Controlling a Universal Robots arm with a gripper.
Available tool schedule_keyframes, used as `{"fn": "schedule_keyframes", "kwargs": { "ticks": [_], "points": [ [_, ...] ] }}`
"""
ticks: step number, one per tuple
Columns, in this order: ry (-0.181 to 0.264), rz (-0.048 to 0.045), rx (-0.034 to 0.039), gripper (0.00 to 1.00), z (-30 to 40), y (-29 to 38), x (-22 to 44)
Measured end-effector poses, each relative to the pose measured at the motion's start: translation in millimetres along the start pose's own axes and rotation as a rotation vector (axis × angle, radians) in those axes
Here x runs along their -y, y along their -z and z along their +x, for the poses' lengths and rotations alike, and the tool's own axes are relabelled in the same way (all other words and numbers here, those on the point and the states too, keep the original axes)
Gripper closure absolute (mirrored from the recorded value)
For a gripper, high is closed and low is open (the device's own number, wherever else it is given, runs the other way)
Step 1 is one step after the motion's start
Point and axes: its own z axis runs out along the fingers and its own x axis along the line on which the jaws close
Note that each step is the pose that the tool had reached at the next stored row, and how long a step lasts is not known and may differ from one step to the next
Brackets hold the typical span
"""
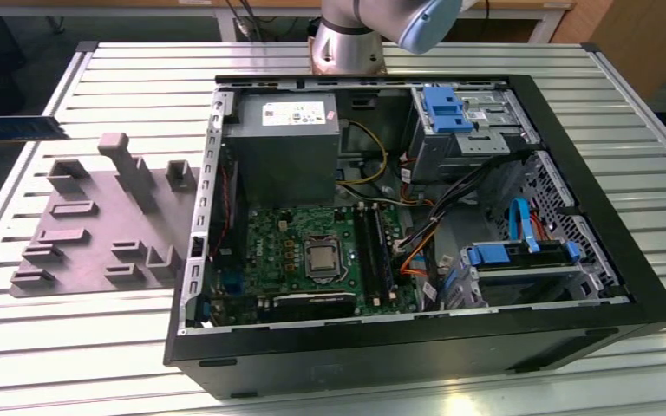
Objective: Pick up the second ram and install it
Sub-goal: 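Pick up the second ram and move it above second insertion slot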
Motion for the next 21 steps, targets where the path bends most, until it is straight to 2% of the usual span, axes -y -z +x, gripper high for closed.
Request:
{"fn": "schedule_keyframes", "kwargs": {
  "ticks": [21],
  "points": [
    [0.000,0.0000,0.0000,0.86,-0.4,0.2,18.5]
  ]
}}
